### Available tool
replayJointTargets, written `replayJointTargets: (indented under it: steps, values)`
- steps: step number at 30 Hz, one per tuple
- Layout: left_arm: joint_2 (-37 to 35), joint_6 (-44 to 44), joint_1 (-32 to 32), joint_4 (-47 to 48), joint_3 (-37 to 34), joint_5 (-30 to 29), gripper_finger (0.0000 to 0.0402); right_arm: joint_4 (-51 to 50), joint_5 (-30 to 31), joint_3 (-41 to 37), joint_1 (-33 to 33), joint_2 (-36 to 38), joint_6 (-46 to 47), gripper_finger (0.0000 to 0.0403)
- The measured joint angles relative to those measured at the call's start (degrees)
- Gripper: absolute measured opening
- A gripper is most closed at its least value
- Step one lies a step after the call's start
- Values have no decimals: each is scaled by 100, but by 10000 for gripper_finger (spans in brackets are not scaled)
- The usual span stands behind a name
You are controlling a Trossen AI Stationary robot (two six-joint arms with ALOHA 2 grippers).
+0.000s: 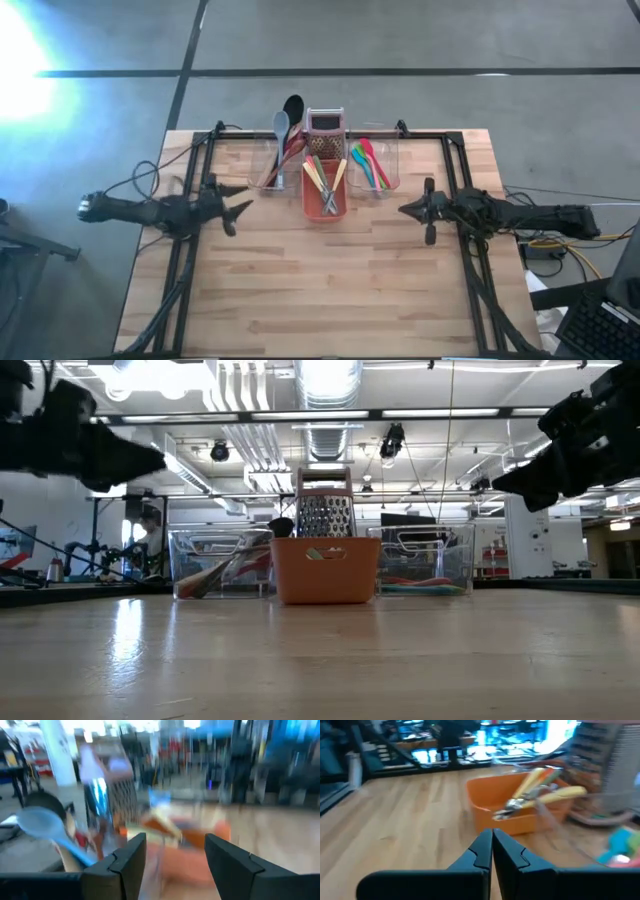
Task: Pick & Place Kitchen Items
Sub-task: Return to Home Position
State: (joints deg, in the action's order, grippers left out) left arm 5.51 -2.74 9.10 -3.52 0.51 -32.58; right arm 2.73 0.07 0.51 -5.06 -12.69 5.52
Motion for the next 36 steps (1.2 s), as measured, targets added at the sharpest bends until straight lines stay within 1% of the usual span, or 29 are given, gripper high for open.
replayJointTargets:
  steps: [1, 4, 7, 9, 10, 14, 17, 36]
  values:
    - [-162, 0, -2, 2, 0, -1, 204, -191, -1, 0, -142, 188, -4, 8]
    - [-551, 12, -10, 2, -4, -18, 204, -180, 8, 0, -630, 686, 7, 8]
    - [-544, -9, -17, -80, -7, 4, 204, -176, 9, 3, -1128, 1273, -2, 8]
    - [-546, -11, -24, -3, -7, 16, 204, 218, 42, 9, -1358, 1269, 9, 8]
    - [-546, 0, -26, -11, -7, -28, 204, 360, 170, 0, -1412, 1268, 6, 8]
    - [-544, -4, -26, 2, -9, 1, 204, 635, 522, 7, -1422, 1270, -15, 8]
    - [-544, -4, -26, 5, -11, -10, 204, 582, 609, 0, -1424, 1271, -16, 8]
    - [-452, -4, -26, -71, -15, -8, 204, 476, 598, 0, -1422, 998, 7, 8]
